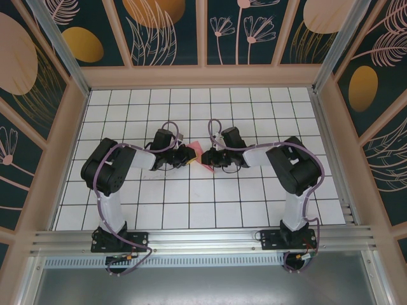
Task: Fold a paper plane with a square sheet of paper (pick it up from the middle)
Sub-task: Fold the wing for the fifth time at the center of the table.
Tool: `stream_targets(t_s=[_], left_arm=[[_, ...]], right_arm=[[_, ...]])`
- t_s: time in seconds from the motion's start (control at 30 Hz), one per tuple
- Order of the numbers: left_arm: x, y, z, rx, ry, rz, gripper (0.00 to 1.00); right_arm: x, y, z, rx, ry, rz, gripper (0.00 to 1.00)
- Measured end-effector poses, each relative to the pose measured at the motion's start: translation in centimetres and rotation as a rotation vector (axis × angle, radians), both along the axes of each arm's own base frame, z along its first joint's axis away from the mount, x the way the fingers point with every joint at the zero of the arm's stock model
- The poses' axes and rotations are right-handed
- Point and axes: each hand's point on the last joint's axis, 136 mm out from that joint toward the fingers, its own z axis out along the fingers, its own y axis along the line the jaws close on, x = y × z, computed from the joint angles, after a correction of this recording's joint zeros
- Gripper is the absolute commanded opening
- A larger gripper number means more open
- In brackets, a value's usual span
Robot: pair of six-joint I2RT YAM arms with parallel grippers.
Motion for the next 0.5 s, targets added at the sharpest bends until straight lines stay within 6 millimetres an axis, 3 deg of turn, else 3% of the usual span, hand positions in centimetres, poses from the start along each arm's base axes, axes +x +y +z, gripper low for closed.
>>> stream_targets(t_s=[0.17,0.5], left_arm=[[-0.04,-0.04,0.01,-0.001,-0.002,-0.006,0.19],[-0.11,-0.29,0.34,-0.014,-0.010,-0.024,0.26]], right_arm=[[-0.41,-0.32,-0.20,-0.023,0.015,0.001,0.22],[-0.63,-0.42,-0.41,-0.026,0.020,-0.001,0.02]])
